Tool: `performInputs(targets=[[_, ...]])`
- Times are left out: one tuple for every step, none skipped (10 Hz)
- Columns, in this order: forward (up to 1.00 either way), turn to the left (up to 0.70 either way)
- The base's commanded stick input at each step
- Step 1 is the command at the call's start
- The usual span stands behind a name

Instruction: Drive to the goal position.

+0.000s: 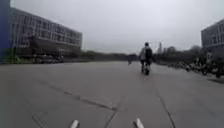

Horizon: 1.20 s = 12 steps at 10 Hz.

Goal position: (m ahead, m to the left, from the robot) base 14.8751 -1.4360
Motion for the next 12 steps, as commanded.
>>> performInputs(targets=[[0.98,-0.39],[0.98,-0.39],[0.98,-0.39],[0.98,-0.39],[0.98,-0.29],[0.98,0.0],[0.98,0.0],[0.98,0.0],[0.98,0.0],[0.98,0.0],[0.98,0.0],[0.98,0.0]])
